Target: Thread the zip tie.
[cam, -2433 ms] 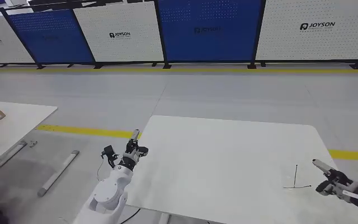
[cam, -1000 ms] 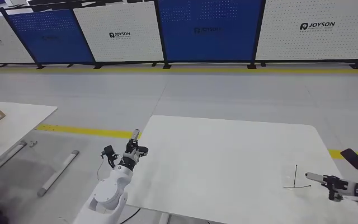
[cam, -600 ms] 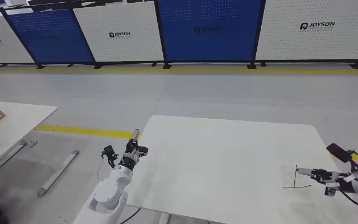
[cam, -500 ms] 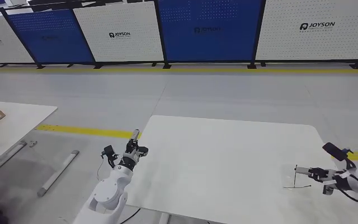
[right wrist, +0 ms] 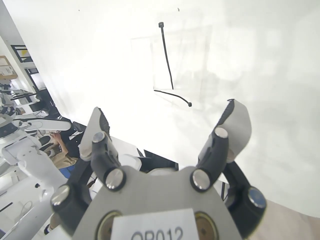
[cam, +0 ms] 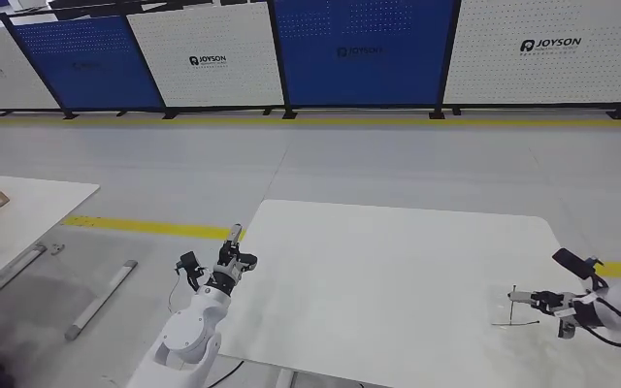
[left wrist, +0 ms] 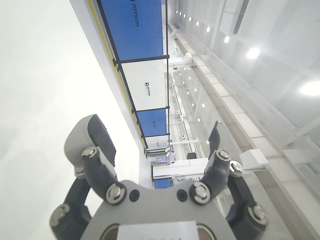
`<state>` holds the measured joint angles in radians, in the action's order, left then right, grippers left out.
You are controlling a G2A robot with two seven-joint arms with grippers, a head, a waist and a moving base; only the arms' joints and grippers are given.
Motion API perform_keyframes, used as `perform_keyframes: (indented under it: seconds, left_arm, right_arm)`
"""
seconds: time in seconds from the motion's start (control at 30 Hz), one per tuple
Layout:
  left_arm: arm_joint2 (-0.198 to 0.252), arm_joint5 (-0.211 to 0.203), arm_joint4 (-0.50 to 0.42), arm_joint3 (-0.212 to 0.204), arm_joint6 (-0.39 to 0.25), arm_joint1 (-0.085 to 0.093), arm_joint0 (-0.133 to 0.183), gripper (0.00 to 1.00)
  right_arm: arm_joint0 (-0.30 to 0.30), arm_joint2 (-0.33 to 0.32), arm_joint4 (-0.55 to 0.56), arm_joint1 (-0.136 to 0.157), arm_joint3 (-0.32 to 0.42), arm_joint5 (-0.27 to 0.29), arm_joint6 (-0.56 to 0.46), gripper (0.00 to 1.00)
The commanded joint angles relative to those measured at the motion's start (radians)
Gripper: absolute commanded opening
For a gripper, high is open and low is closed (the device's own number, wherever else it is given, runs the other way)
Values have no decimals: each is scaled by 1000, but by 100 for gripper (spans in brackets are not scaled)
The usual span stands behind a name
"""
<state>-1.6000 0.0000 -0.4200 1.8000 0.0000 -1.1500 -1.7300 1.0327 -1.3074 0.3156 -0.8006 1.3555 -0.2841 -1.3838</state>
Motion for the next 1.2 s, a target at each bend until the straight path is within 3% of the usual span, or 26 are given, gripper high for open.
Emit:
perform_keyframes:
  seconds: [0.0,0.1,0.27,0.77,0.8,0.83,0.97,1.07,1.17]
  left_arm:
    - [0,0,0,0,0,0,0,100]
    - [0,0,0,0,0,0,0,100]
    - [0,0,0,0,0,0,0,100]
    - [0,0,0,0,0,0,0,100]
    - [0,0,0,0,0,0,0,100]
    - [0,0,0,0,0,0,0,100]
    - [0,0,0,0,0,0,0,100]
    - [0,0,0,0,0,0,0,100]
    - [0,0,0,0,0,0,0,100]
  right_arm:
    - [17,-39,-64,5,-30,69,-6,100]
    - [36,-69,-119,12,-57,103,-6,100]
    - [39,-50,-184,21,-91,174,-6,100]
    - [40,-41,-186,24,-123,160,32,100]
    - [38,-40,-188,25,-127,158,28,67]
    - [34,-38,-184,25,-131,158,24,51]
    - [23,-28,-175,25,-145,146,18,39]
    - [10,-16,-157,25,-152,121,16,42]
    - [3,-8,-155,24,-156,113,15,38]
